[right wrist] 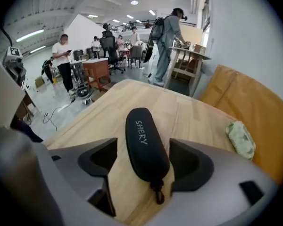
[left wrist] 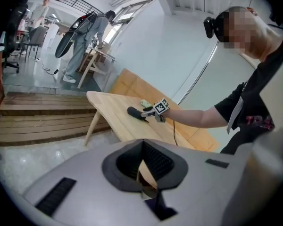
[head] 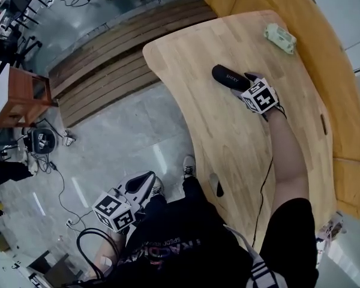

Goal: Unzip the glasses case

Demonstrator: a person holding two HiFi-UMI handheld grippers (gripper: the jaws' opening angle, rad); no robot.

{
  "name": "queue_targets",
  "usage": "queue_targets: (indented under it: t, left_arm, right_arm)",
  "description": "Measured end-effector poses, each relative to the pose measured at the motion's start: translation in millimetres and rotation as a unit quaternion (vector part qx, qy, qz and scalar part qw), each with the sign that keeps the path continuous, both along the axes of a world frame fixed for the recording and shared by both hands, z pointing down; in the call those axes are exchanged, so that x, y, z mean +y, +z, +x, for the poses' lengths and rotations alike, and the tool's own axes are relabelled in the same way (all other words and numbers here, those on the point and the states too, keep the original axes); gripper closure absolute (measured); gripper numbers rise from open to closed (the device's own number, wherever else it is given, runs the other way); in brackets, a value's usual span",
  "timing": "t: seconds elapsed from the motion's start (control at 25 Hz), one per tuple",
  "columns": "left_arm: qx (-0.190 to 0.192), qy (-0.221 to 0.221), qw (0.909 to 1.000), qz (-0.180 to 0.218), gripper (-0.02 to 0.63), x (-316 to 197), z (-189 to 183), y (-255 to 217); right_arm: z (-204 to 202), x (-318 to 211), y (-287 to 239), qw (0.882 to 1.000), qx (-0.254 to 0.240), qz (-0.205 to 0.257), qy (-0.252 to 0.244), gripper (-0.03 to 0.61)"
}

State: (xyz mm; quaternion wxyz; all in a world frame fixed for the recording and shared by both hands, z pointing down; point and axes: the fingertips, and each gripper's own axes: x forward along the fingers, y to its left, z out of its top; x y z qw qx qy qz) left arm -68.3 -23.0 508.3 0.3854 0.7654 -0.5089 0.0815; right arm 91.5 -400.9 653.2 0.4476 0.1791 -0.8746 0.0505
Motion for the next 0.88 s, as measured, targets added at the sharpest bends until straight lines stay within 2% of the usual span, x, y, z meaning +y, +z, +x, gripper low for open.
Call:
queue_targets:
  t: [0.24, 0.36, 0.64, 0.88]
  left_arm:
    - [0.001, -0.015, 0.9998, -0.014, 0.603, 3, 6, 4]
    - [0.001, -0.022, 0.9995, -0.022, 0.603, 5, 7, 6]
    - [-0.002, -0.039, 0.9987, -0.033, 0.603, 10, 5, 7]
    - [-0.008, -0.033, 0.999, -0.028, 0.603, 10, 5, 5]
  right_arm:
    - [-11, -6, 27, 0.995, 0.069, -0.025, -0.074, 0.195]
    - [-16, -9, 37, 0.991, 0.092, -0.028, -0.096, 0.19]
    - [-21, -10, 53, 0.987, 0.114, -0.043, -0.102, 0.193]
    - [-27, -2, 37, 0.989, 0.089, -0.017, -0.121, 0.215]
